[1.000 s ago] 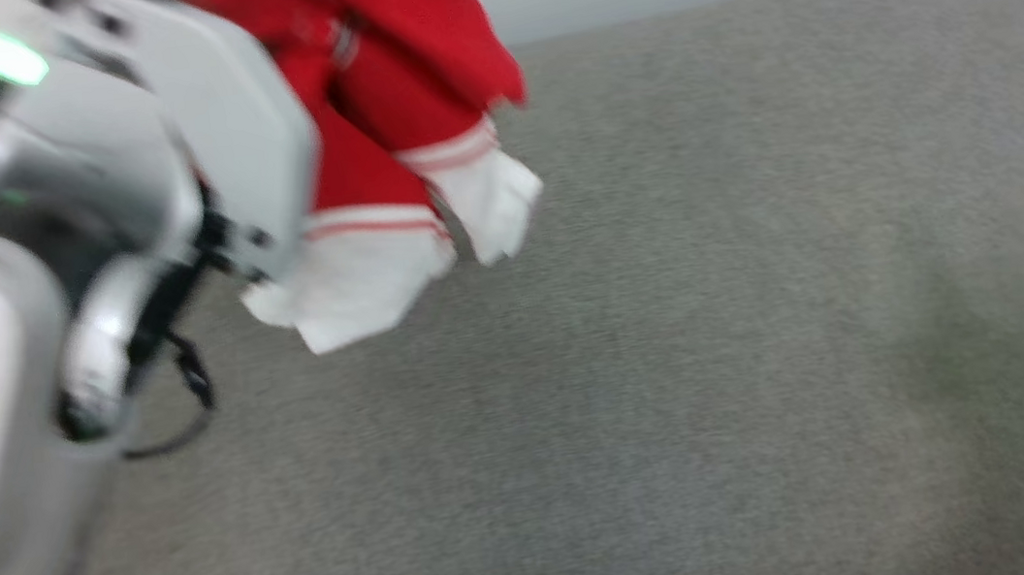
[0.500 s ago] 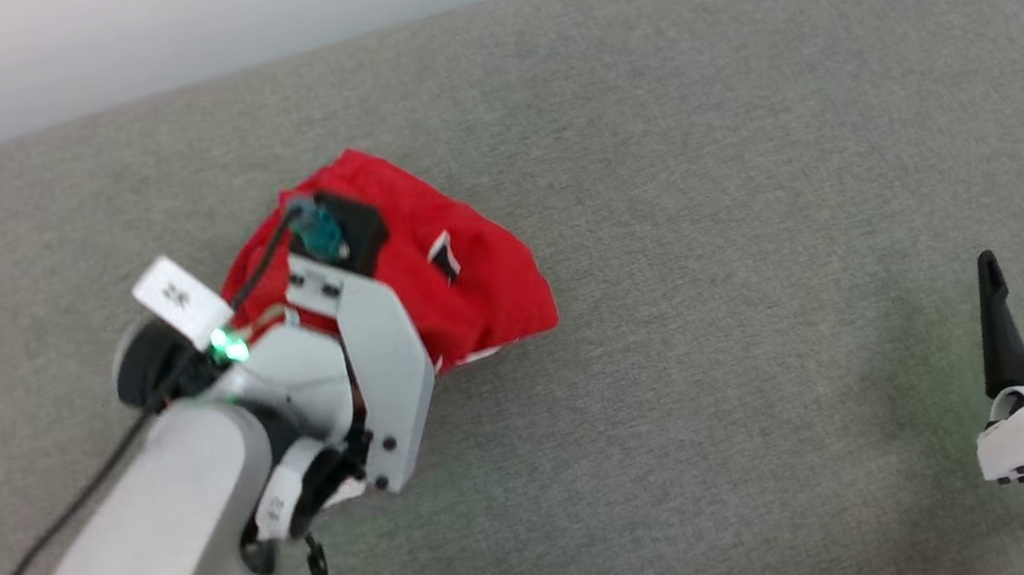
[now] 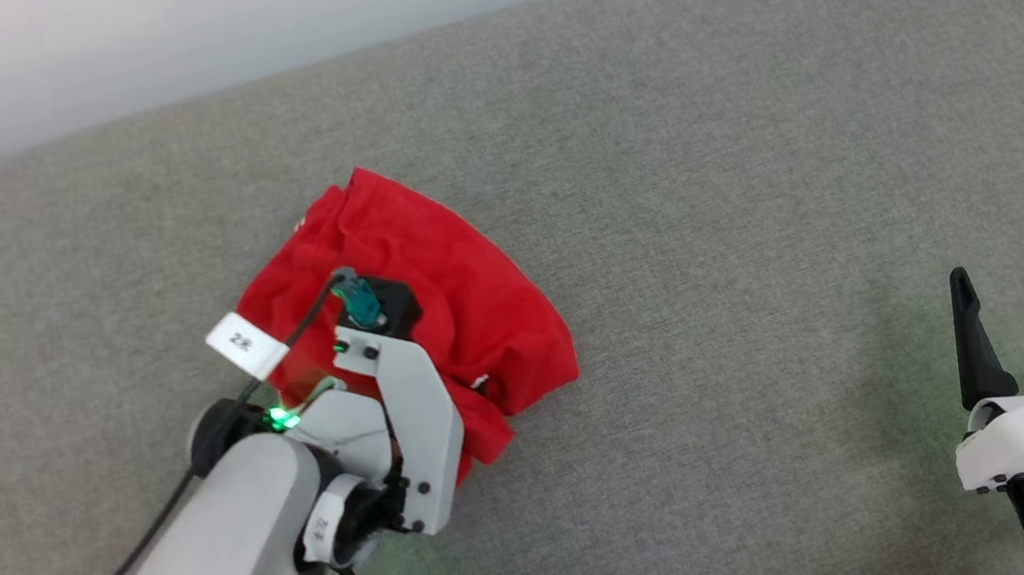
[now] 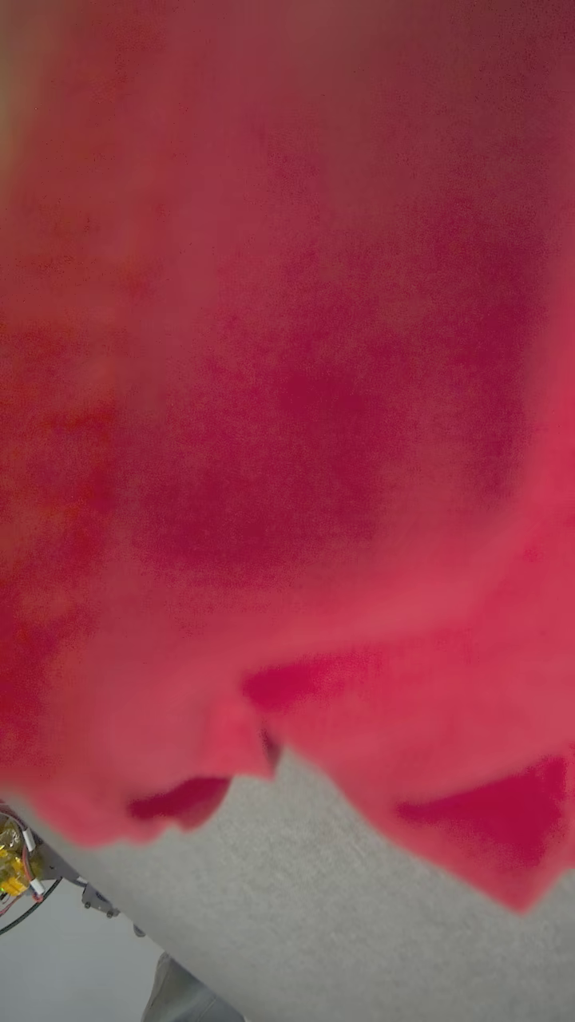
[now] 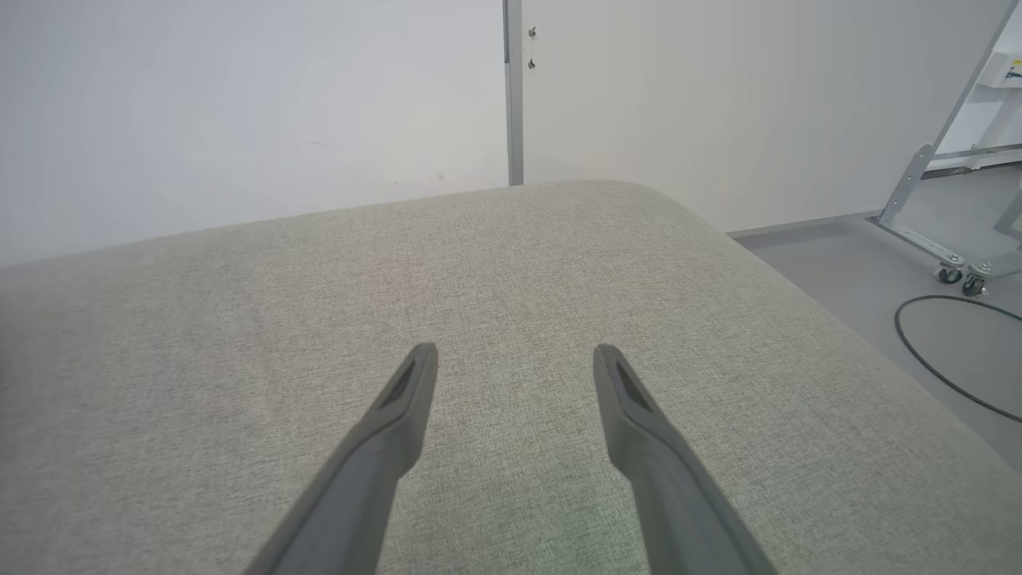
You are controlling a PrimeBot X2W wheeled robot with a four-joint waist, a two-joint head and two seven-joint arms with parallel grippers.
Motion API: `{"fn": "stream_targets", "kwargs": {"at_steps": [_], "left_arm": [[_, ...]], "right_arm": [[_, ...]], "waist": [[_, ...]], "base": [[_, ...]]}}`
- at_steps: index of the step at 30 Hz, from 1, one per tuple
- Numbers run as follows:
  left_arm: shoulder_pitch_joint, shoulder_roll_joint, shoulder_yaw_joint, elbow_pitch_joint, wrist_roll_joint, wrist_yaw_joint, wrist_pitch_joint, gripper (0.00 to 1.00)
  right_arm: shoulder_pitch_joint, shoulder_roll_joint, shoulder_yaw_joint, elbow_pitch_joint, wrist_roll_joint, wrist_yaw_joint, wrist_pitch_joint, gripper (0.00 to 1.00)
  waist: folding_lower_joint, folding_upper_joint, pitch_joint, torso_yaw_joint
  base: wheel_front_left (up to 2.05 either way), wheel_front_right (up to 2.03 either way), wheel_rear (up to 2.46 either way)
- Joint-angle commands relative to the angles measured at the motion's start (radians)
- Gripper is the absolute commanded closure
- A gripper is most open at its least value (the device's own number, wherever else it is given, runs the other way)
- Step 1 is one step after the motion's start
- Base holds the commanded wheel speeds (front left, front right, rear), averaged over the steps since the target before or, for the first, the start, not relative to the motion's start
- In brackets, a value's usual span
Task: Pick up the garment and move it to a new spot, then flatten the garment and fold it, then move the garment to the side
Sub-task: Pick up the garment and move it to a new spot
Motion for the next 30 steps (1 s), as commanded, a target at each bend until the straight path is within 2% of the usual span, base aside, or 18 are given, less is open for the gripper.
{"fn": "stream_targets", "kwargs": {"at_steps": [1,2,3,5,6,14,19,24,28,30], "left_arm": [[0.045,-0.006,-0.023,0.038,-0.012,-0.011,0.012,1.0],[0.036,-0.012,-0.019,0.036,-0.019,-0.021,0.0,1.0],[0.028,-0.017,-0.013,0.033,-0.025,-0.028,-0.012,0.65],[0.01,-0.02,0.002,0.02,-0.03,-0.032,-0.029,0.05],[0.003,-0.018,0.011,0.01,-0.034,-0.031,-0.031,0.0],[-0.007,0.023,0.082,-0.125,-0.057,-0.012,-0.068,0.0],[0.036,0.054,0.131,-0.224,-0.068,-0.007,-0.132,0.0],[0.102,0.092,0.188,-0.274,-0.066,-0.021,-0.245,0.0],[0.163,0.123,0.245,-0.277,-0.049,-0.042,-0.386,0.0],[0.195,0.135,0.267,-0.275,-0.038,-0.067,-0.471,0.0]], "right_arm": [[-0.011,-0.005,0.003,0.004,0.002,0.0,-0.001,0.0],[-0.01,-0.008,0.005,0.004,0.001,0.0,0.0,0.0],[-0.008,-0.01,0.004,0.003,0.0,0.0,0.002,0.0],[-0.001,-0.016,0.01,-0.001,0.0,0.0,0.007,0.0],[0.003,-0.019,0.014,-0.005,0.001,0.0,0.01,0.0],[0.026,-0.051,0.021,-0.044,0.008,0.0,0.043,0.0],[0.04,-0.067,0.021,-0.076,0.001,0.0,0.072,0.0],[0.059,-0.077,0.03,-0.095,0.001,0.0,0.092,0.0],[0.079,-0.082,0.038,-0.104,0.002,0.0,0.096,0.0],[0.088,-0.084,0.034,-0.108,0.005,0.0,0.096,0.0]], "waist": [[0.0,-0.0001,-0.015,0.014],[0.0,-0.0001,-0.021,0.019],[0.0,-0.0001,-0.028,0.025],[0.0,-0.0001,-0.043,0.038],[0.0,-0.0001,-0.052,0.044],[0.0,-0.0001,-0.11,0.105],[0.0,-0.0001,-0.153,0.154],[0.0,-0.0001,-0.197,0.194],[0.0,-0.0001,-0.232,0.217],[0.0,-0.0001,-0.247,0.228]], "base": [[0.0,0.0,0.0],[0.0,0.0,0.0],[0.0,0.0,0.0],[0.0,0.0,0.0],[0.0,0.0,0.0],[0.0,0.0,0.0],[0.0,0.0,0.0],[0.0,0.0,0.0],[0.0,0.0,0.0],[0.0,0.0,0.0]]}}
